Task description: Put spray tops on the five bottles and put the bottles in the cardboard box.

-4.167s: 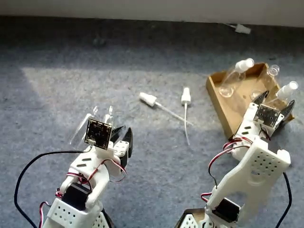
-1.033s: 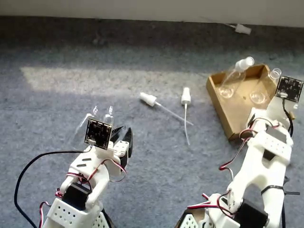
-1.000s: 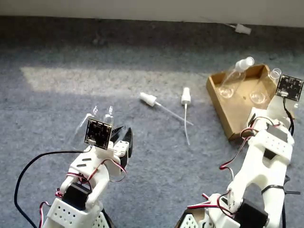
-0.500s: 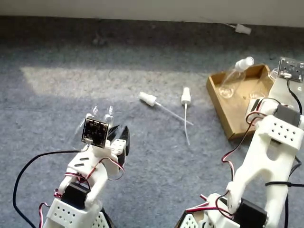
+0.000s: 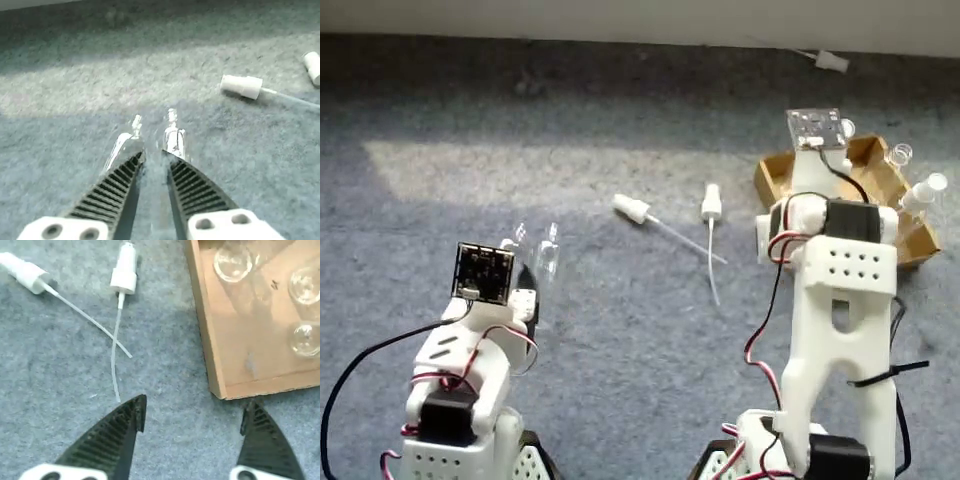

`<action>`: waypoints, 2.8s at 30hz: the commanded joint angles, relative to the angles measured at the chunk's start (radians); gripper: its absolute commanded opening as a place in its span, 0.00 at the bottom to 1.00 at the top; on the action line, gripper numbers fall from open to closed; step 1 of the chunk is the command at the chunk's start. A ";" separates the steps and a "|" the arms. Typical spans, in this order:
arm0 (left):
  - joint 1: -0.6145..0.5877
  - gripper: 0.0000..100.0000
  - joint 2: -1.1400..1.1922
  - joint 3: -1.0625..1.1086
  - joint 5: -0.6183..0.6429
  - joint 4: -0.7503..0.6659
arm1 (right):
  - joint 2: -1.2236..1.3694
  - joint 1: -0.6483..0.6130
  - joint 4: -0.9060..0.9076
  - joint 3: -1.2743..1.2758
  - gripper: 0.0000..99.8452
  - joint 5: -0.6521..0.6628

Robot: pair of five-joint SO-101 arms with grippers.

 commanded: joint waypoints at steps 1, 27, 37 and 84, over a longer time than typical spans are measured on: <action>-0.134 0.00 0.002 -0.110 -0.017 0.152 | -0.137 -0.107 0.005 -0.065 0.27 -0.017; -0.725 0.00 0.002 0.024 -0.018 0.390 | 0.286 -0.685 0.035 -0.433 0.27 -0.551; -0.794 0.00 0.002 0.054 -0.018 0.364 | 0.582 -0.806 0.030 -0.648 0.34 -0.624; -0.722 0.00 0.002 0.094 -0.017 0.339 | 1.090 -0.750 -0.102 -0.819 0.09 -0.990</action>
